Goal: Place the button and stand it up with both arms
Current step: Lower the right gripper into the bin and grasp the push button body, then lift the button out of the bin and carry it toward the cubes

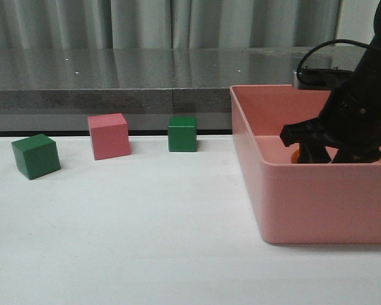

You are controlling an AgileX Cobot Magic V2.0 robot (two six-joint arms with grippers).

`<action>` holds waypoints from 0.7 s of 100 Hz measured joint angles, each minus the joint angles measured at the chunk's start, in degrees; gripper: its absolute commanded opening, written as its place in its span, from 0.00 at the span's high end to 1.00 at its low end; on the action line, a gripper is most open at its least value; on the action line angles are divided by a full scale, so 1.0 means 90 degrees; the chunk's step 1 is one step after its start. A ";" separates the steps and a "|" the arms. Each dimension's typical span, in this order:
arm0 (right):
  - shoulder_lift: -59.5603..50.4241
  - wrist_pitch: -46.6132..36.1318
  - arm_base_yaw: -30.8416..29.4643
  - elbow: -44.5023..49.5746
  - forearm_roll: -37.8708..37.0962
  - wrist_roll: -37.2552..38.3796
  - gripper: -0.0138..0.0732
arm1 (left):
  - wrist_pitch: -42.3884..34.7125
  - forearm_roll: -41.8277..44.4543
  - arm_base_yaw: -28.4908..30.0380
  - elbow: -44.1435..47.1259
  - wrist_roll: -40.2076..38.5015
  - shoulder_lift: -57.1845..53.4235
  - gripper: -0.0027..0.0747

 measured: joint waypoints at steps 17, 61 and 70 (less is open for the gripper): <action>-0.0216 0.0677 0.0000 -0.0304 0.0000 0.0000 0.65 | 0.0000 0.0000 0.0000 0.0000 0.0000 0.0000 0.99; -0.1139 0.2981 0.0993 -0.2680 0.0019 -0.2103 0.66 | 0.0000 0.0000 0.0000 0.0000 0.0000 0.0000 0.99; -0.1139 0.3154 0.1344 -0.2842 0.0177 -0.3046 0.66 | 0.0000 0.0000 0.0000 0.0000 0.0000 0.0000 0.99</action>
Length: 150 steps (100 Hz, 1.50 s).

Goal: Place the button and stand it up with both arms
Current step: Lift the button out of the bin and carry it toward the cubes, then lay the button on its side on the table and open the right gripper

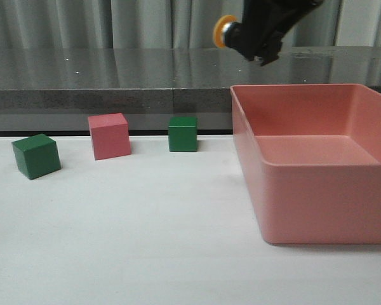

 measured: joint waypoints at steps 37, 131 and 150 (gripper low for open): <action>0.0848 -0.0233 0.1095 -0.0025 0.0330 -0.2099 0.66 | 0.0000 0.0000 0.0000 0.0000 0.0000 0.0000 0.99; 0.2630 -0.1258 0.1813 -0.0136 0.0283 -0.2724 0.21 | 0.0000 0.0000 0.0000 0.0000 0.0000 0.0000 0.99; 0.2630 -0.1274 0.1813 -0.0140 0.0283 -0.2727 0.09 | 0.0000 0.0000 0.0000 0.0000 0.0000 0.0000 0.99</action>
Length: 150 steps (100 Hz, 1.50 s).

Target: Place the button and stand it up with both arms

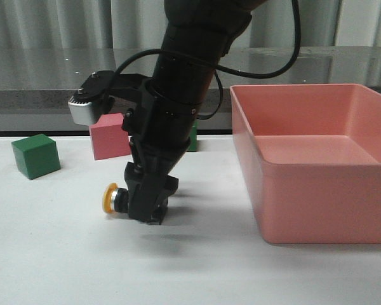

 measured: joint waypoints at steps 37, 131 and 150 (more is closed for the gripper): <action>-0.0465 0.0475 0.0000 -0.0352 -0.0076 0.0540 0.30 | 0.0000 0.0000 0.0000 0.0000 0.0000 0.0000 0.99; -0.4635 0.0862 -0.2515 0.1164 -0.2159 0.4845 0.91 | 0.0000 0.0000 0.0000 0.0000 0.0000 0.0000 0.99; -0.5940 -0.0078 -0.3478 0.2896 -0.2174 0.5368 0.91 | 0.0000 0.0000 0.0000 0.0000 0.0000 0.0000 0.99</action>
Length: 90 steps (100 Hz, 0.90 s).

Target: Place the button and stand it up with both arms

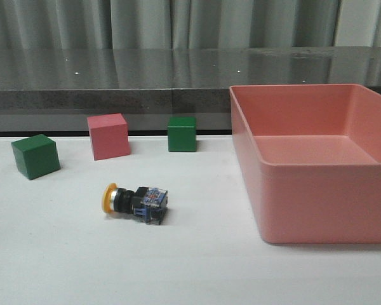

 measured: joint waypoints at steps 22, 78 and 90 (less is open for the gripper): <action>-0.1508 -0.1041 -0.0351 0.1739 0.0030 0.0469 0.91 | 0.0000 0.0000 0.0000 0.0000 0.0000 0.0000 0.99; -0.5344 -0.1891 -0.0366 0.4369 0.0436 0.0543 0.91 | 0.0000 0.0000 0.0000 0.0000 0.0000 0.0000 0.99; -0.5916 -0.1958 -0.0366 0.4642 0.0446 0.0559 0.91 | 0.0000 0.0000 0.0000 0.0000 0.0000 0.0000 0.99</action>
